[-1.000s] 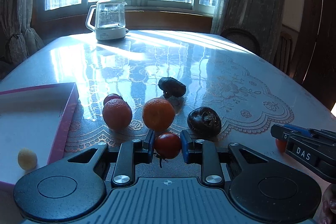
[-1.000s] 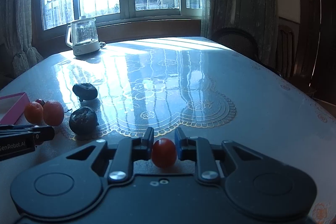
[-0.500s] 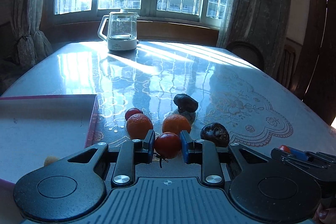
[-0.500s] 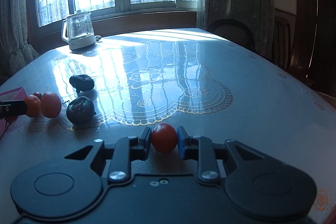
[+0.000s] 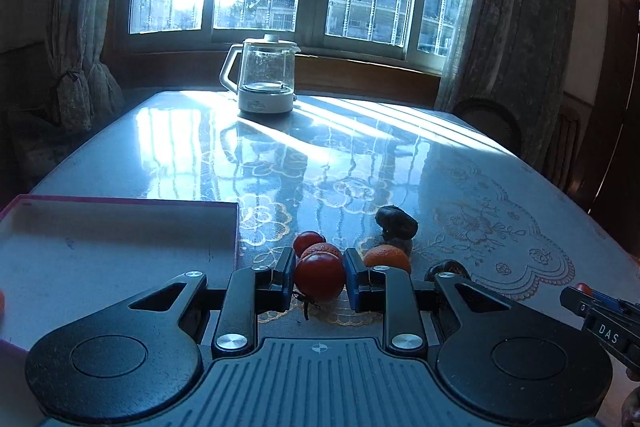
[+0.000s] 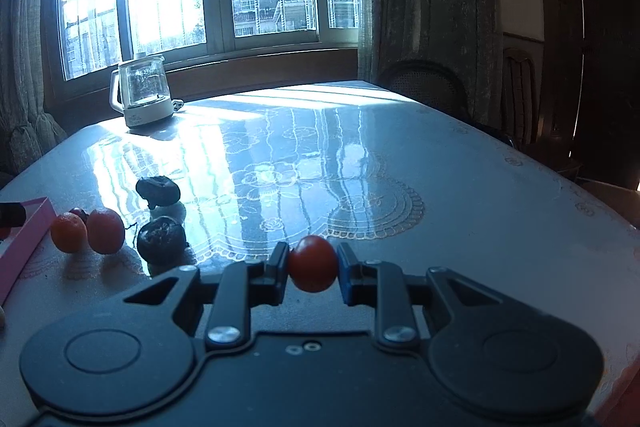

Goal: Organize fruits

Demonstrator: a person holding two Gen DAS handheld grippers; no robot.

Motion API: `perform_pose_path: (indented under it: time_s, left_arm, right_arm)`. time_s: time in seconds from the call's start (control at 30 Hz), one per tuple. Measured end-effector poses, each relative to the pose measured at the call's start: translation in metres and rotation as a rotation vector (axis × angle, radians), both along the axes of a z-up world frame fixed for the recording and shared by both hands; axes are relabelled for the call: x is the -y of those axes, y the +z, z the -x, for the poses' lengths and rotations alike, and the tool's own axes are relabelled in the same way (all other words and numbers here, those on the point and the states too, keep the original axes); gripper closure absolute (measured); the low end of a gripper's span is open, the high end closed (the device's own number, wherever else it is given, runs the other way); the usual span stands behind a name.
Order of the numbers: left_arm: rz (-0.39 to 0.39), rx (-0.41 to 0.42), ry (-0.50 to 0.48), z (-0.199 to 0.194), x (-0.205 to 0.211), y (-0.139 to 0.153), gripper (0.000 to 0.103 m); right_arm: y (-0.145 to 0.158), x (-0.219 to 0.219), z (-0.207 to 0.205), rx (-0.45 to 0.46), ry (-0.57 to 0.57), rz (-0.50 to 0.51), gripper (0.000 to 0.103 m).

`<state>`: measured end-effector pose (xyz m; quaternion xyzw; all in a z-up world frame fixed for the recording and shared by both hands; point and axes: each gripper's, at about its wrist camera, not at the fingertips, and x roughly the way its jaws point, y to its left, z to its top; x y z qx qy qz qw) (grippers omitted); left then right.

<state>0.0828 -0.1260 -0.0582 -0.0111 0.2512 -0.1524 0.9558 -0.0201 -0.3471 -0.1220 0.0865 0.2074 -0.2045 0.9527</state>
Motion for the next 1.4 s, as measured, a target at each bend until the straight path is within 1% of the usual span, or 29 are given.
perform_pose_path:
  time_s: [0.3, 0.6, 0.8, 1.17, 1.4]
  left_arm:
    - [0.026, 0.0, 0.068, -0.012, -0.038, 0.0, 0.077]
    - [0.038, -0.025, 0.157, -0.018, -0.083, -0.014, 0.077]
    - [0.032, -0.043, 0.209, -0.024, -0.11, -0.024, 0.077]
    - [0.018, -0.083, 0.246, -0.033, -0.145, -0.041, 0.077]
    - [-0.007, -0.092, 0.256, -0.035, -0.159, -0.052, 0.077]
  right_arm:
    - [0.017, -0.023, -0.003, 0.047, 0.05, 0.006, 0.079]
    - [0.028, -0.058, -0.011, 0.064, 0.121, 0.004, 0.079]
    - [0.035, -0.08, -0.016, 0.074, 0.163, 0.009, 0.079]
    - [0.044, -0.123, -0.03, 0.075, 0.245, 0.015, 0.079]
    - [0.041, -0.149, -0.033, 0.056, 0.299, 0.004, 0.079]
